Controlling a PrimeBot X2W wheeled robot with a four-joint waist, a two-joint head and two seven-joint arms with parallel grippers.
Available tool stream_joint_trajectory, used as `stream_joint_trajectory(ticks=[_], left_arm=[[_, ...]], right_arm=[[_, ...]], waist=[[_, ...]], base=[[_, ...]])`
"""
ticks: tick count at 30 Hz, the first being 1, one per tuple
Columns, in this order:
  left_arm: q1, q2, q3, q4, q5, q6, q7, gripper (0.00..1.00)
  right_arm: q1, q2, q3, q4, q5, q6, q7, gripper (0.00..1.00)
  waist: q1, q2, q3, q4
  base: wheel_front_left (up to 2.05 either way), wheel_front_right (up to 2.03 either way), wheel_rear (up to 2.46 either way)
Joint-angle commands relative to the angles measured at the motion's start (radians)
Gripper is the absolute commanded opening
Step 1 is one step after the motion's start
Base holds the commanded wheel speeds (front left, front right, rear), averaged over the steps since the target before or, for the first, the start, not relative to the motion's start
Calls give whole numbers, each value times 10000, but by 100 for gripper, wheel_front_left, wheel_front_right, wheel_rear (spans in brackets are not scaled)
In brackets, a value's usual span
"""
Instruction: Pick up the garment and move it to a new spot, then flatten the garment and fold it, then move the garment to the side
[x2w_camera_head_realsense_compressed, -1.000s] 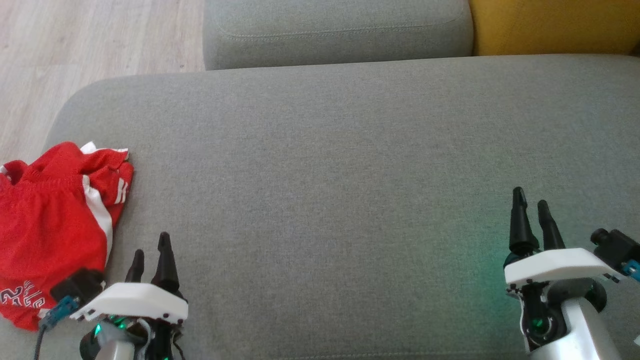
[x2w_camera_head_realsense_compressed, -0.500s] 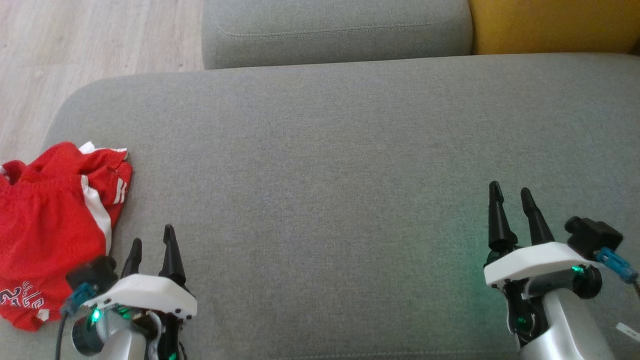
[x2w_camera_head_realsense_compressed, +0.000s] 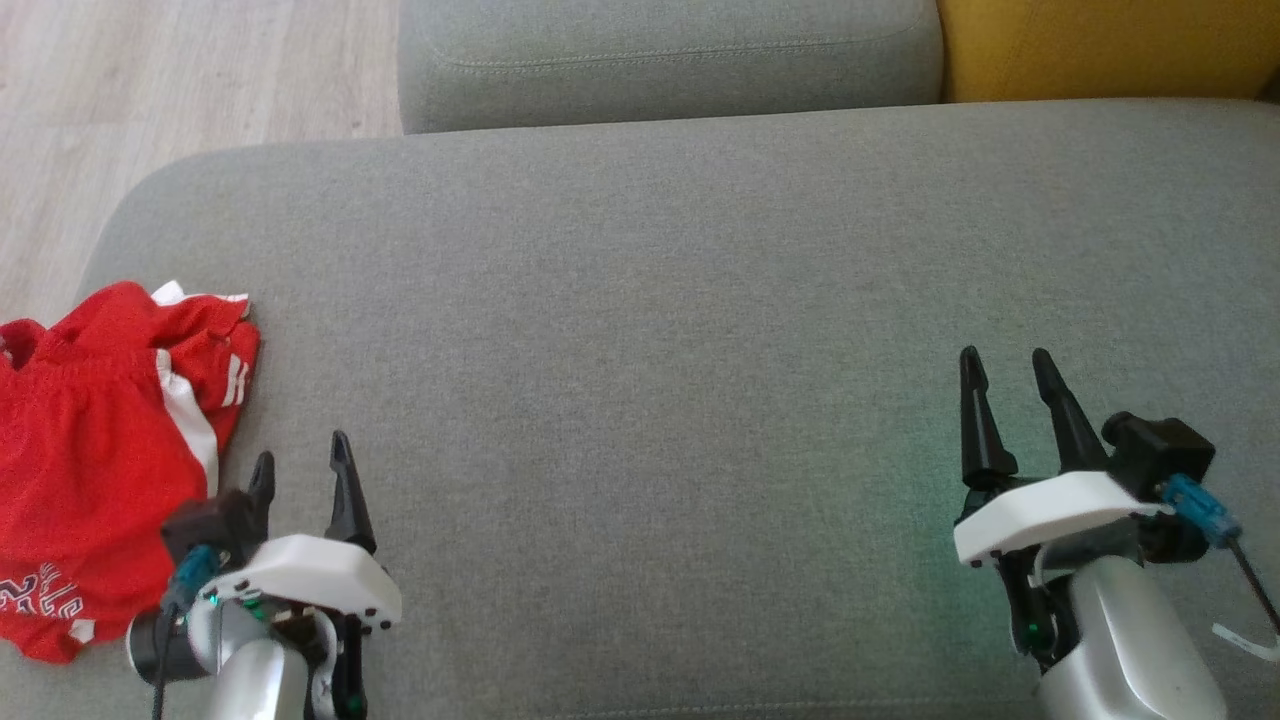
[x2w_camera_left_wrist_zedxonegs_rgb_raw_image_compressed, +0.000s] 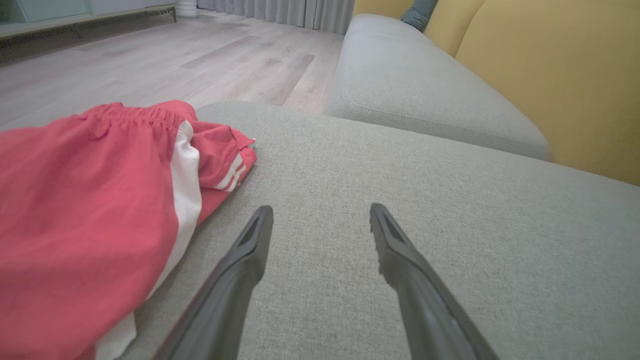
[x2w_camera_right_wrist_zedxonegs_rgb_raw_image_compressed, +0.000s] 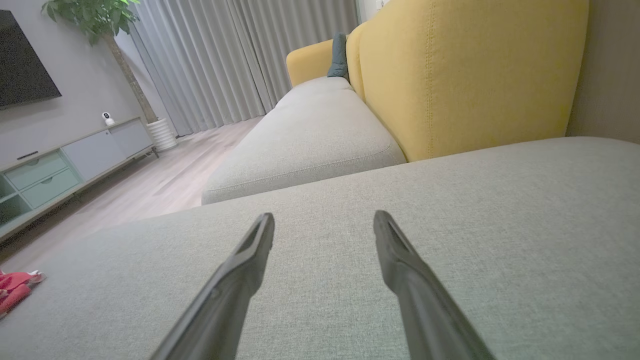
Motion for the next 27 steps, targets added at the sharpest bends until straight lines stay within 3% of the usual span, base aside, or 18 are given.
stream_joint_trajectory(ticks=[1, 19, 27], left_arm=[[-571, 214, 222, -264, 392, 97, -186, 100], [-759, 249, 148, -259, 2433, 543, -682, 100], [-676, 206, 139, -188, 2489, 502, -699, 100]], right_arm=[[-555, -76, 238, -251, -388, 66, -160, 100], [-908, -91, 397, -68, -2513, 77, -661, 100], [-808, -91, 462, -80, -2557, 77, -678, 100]], waist=[[0, 0, 6, -3], [0, 0, 35, -24], [0, 0, -9, 233]], base=[[0, 0, 0], [0, 0, 0], [0, 0, 0]])
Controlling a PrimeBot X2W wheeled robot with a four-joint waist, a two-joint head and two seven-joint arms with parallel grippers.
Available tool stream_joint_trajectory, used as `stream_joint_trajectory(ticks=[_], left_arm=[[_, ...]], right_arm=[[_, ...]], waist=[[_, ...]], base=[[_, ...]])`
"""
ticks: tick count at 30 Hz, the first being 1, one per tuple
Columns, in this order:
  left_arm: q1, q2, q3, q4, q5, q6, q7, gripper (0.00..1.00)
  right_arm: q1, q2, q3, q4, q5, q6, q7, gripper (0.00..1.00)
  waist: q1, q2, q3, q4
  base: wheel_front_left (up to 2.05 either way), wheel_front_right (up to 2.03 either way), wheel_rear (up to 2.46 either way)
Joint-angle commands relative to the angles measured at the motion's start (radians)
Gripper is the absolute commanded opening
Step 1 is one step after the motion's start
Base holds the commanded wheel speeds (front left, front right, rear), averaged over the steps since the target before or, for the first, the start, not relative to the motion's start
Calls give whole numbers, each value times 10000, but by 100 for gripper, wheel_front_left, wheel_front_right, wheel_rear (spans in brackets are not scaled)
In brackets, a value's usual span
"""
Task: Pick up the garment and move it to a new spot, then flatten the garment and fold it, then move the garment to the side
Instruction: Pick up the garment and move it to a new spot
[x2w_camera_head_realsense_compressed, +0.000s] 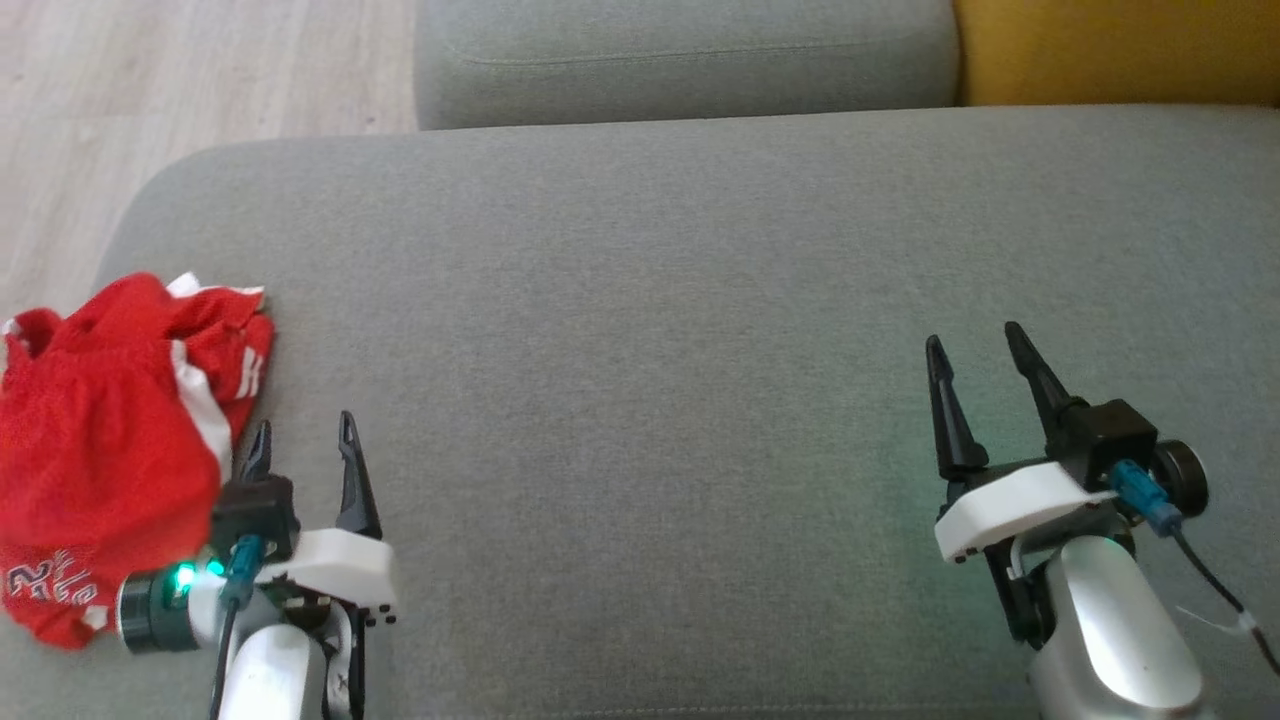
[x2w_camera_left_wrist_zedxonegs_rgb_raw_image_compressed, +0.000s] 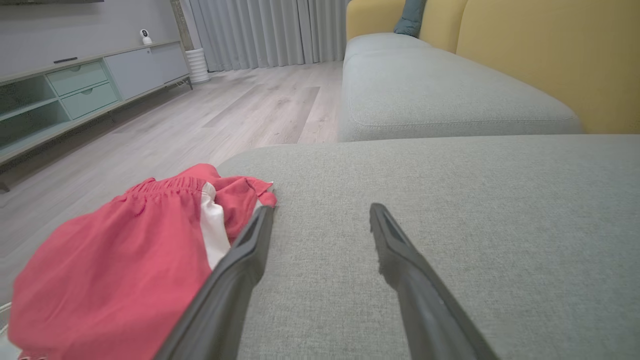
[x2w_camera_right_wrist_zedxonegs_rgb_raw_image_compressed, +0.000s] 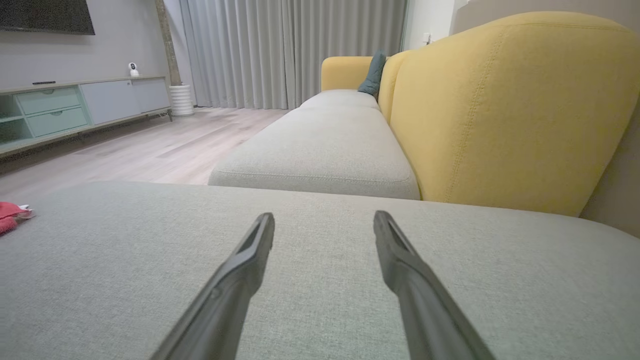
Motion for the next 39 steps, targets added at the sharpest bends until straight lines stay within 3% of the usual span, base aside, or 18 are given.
stream_joint_trajectory(ticks=[1, 7, 19, 27, 33, 39], left_arm=[[-414, 154, 285, -256, 57, 30, -124, 100], [-325, 125, 301, -226, 52, -3, -124, 100], [-292, 288, 603, -490, 33, -26, -124, 100], [-127, 367, 868, -683, -35, -25, -124, 100], [28, 298, 1171, -839, -263, -43, -124, 100], [-252, 157, 1587, -691, -804, -420, -124, 100]], right_arm=[[-402, -51, 309, -289, -34, 75, -134, 100], [-286, -51, 450, -329, 29, 75, -134, 100], [-114, -51, 988, -341, 569, 75, -134, 100], [-104, -51, 1189, -340, 779, 75, -134, 100], [-165, -51, 1301, -334, 798, 75, -134, 100], [-322, -51, 1309, -386, 596, 75, -134, 100]], waist=[[0, 0, -41, 138], [0, 0, -149, 821], [0, 0, -246, 3130], [0, 0, -208, 4265], [0, 0, -39, 4616], [0, 0, 465, 4509]], base=[[0, 0, 0], [0, 0, 0], [0, 0, 0], [0, 0, 0], [0, 0, 0], [0, 0, 0]])
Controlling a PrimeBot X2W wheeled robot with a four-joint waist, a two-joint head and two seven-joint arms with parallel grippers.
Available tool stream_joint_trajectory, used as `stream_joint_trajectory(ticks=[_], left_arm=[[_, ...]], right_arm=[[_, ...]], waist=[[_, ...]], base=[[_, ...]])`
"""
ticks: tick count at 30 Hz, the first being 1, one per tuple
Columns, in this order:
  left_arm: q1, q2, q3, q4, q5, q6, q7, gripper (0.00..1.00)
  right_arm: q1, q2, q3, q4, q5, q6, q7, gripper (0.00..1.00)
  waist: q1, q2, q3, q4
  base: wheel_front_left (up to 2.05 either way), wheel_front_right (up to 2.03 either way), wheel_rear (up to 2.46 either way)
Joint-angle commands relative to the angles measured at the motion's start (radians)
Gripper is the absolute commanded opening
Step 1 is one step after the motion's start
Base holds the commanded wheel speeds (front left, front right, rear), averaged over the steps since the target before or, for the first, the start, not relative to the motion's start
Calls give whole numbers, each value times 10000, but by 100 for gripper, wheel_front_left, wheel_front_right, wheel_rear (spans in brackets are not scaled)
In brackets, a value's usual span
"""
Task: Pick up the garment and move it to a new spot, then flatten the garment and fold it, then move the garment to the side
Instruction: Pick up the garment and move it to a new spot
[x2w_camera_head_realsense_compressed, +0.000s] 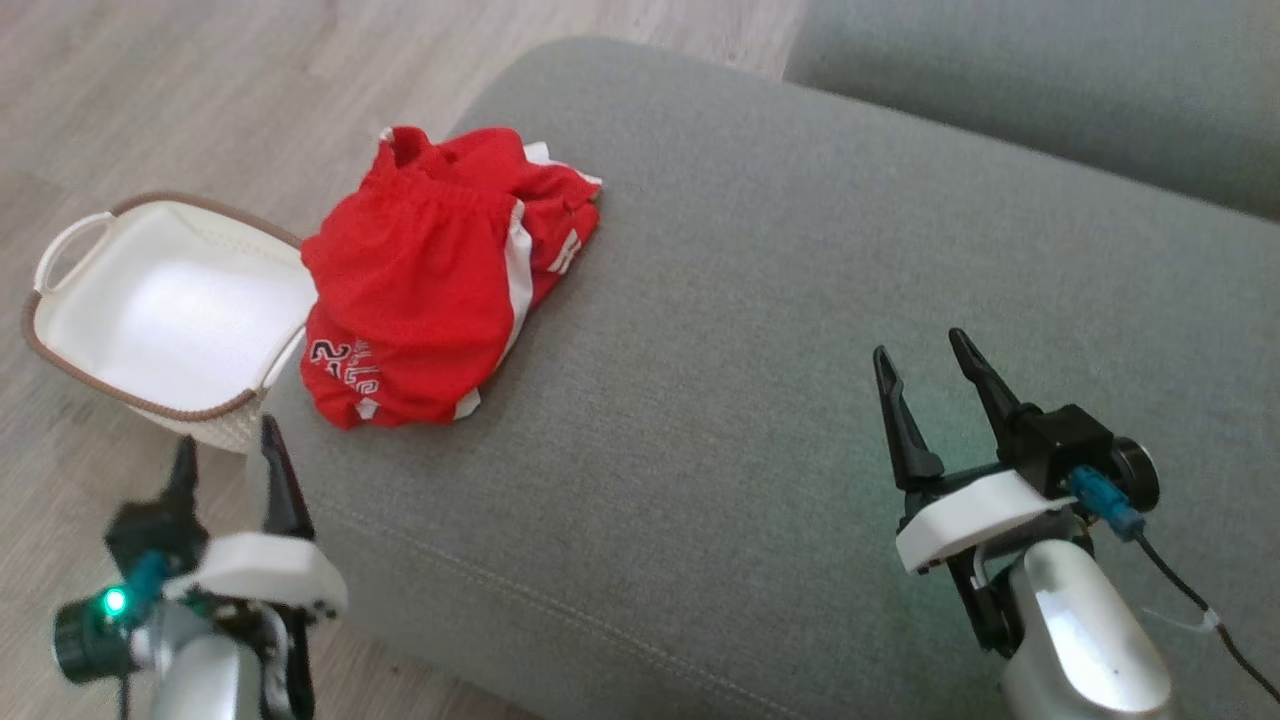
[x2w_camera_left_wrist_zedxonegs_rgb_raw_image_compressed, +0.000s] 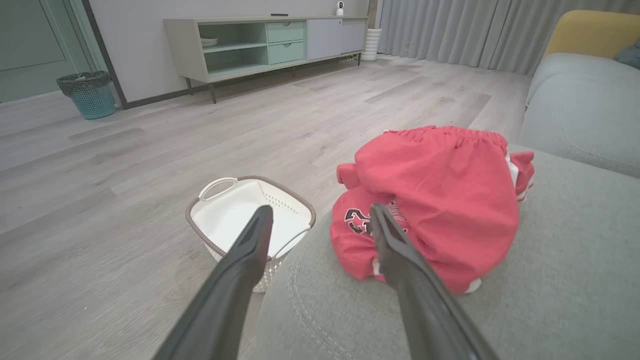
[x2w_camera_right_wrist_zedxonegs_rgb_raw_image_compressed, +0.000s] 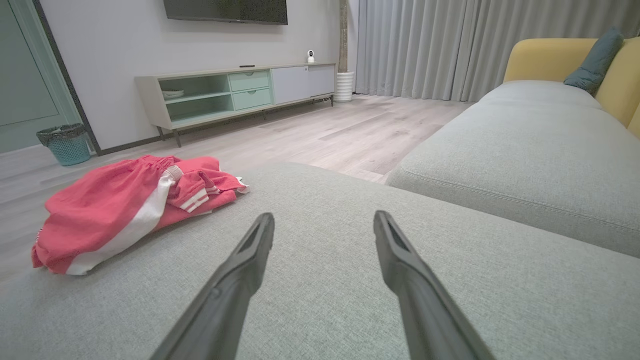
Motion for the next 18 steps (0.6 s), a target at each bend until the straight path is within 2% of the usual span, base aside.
stream_joint_trajectory(ticks=[1, 10, 13, 18], left_arm=[[-731, 111, 479, -290, -91, -99, -124, 100], [-2428, 423, 1233, 759, -373, -1004, -124, 100], [-2977, 594, 1423, 1315, -407, -1160, -124, 100], [-3717, 848, 1568, 2460, -335, -1167, -124, 100]], right_arm=[[-427, -41, 194, -355, -117, 75, -109, 100], [-1079, -41, 113, -785, -705, 75, -109, 100], [-1246, -41, 24, -973, -890, 75, -109, 100], [-1455, -66, -64, -1262, -1115, 75, -109, 100]], waist=[[0, 0, 294, -129], [0, 0, 1777, -908], [0, 0, 2163, -1141], [0, 0, 2710, -1490]], base=[[0, 0, 0], [0, 0, 0], [0, 0, 0], [0, 0, 0]])
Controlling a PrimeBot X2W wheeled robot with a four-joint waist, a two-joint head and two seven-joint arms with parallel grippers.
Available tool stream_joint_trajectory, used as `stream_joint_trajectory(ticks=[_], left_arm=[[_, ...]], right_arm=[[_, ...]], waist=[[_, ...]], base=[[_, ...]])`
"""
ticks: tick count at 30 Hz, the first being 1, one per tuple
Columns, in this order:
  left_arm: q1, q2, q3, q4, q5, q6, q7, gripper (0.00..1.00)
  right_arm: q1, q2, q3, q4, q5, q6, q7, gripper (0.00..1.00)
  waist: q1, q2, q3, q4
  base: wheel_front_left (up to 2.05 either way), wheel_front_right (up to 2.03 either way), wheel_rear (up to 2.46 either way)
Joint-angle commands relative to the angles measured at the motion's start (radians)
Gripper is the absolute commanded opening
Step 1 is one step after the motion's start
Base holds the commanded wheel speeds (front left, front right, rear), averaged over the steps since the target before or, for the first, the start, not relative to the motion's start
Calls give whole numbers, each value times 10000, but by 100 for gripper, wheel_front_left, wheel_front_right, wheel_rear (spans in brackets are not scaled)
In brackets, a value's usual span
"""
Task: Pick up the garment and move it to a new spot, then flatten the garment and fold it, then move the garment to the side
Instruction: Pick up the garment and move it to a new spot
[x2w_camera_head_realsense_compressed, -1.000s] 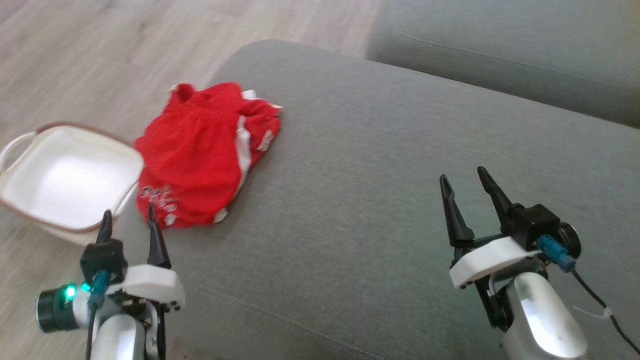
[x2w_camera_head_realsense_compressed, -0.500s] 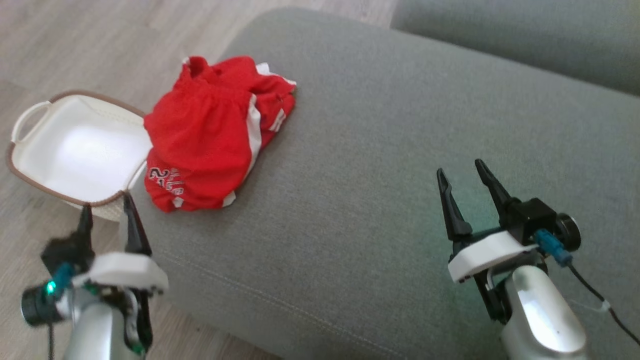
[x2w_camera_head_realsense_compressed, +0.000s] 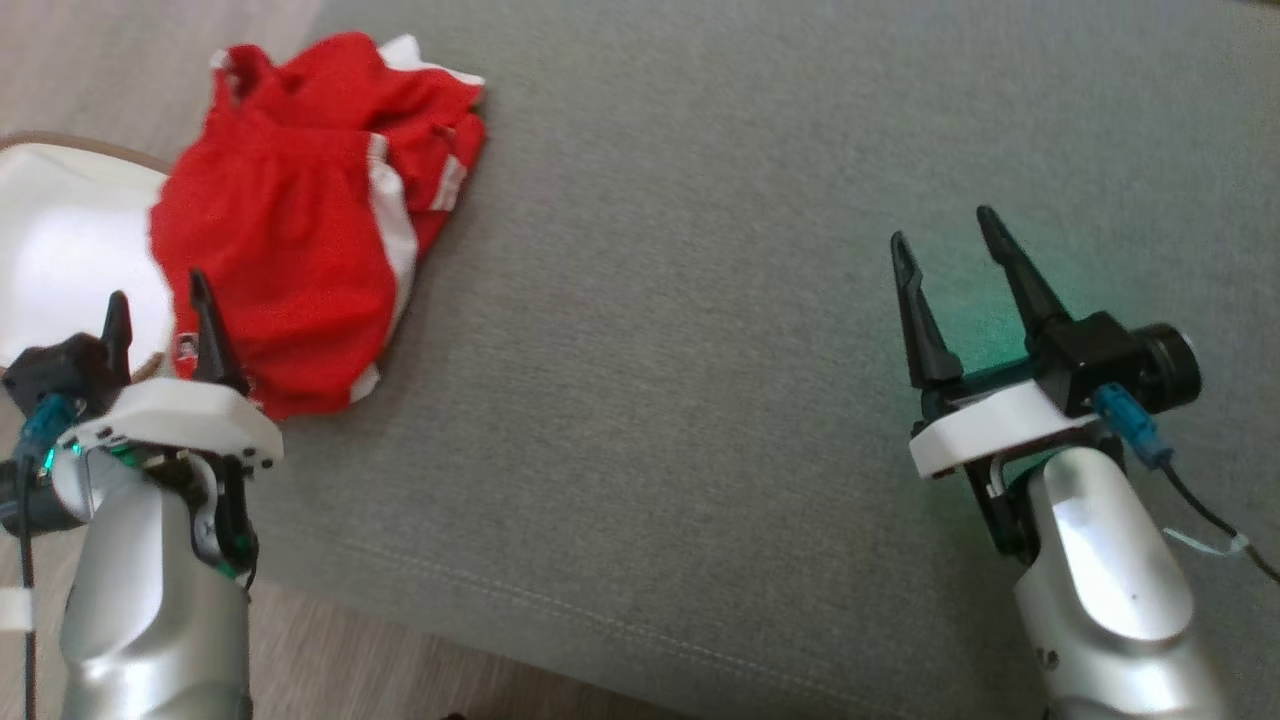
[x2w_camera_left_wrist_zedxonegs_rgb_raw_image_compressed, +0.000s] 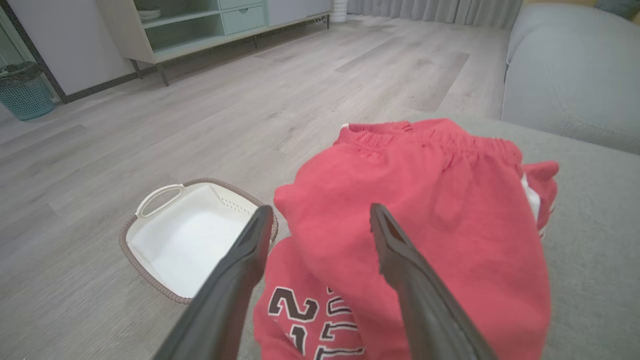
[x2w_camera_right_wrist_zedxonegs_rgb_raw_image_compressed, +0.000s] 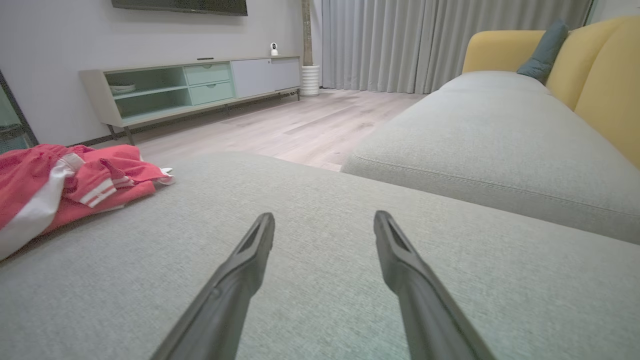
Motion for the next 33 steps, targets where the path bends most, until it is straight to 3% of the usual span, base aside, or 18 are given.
stream_joint_trajectory(ticks=[1, 5, 6, 7, 9, 15, 22, 26, 33], left_arm=[[-443, 476, 408, 70, -80, 34, -122, 100], [-924, 598, 539, 1268, -159, 108, -122, 100], [-1037, 621, 556, 1531, -177, 121, -122, 91], [-1037, 621, 556, 1531, -177, 121, -122, 91], [-1227, 669, 582, 1668, -144, 181, -122, 0], [-1169, 854, 435, 773, 376, 333, -122, 0], [-1319, 1004, 28, -1003, 883, 106, -122, 0], [-1479, 1029, -262, -1896, 1059, -93, -122, 0], [-1865, 560, -937, -2952, 1140, -394, -122, 0]], right_arm=[[-312, 2, 216, -411, -72, 75, -109, 100], [-409, -112, 199, -538, -65, 75, -109, 100], [-422, -133, 182, -546, -45, 75, -109, 100], [-422, -133, 182, -546, -45, 75, -109, 100], [-418, -157, 110, -560, -14, 75, -109, 100], [-280, -105, -55, -628, 108, 75, -109, 100], [-116, 5, -179, -703, 291, 75, -109, 100], [-105, 36, -121, -760, 408, 75, -109, 100], [-192, 44, 215, -917, 989, 75, -109, 100]], waist=[[0, 0, 404, -332], [0, 0, 707, -524], [0, 0, 743, -564], [0, 0, 743, -564], [0, 0, 746, -606], [0, 0, 424, -726], [0, 0, -155, -1018], [0, 0, -402, -1580], [0, 0, -507, -3038]], base=[[0, 0, 0], [0, 0, 0], [0, 0, 0], [0, 0, 0], [0, 0, 0], [0, 0, 0], [0, 0, 0], [0, 0, 0], [0, 0, 0]])
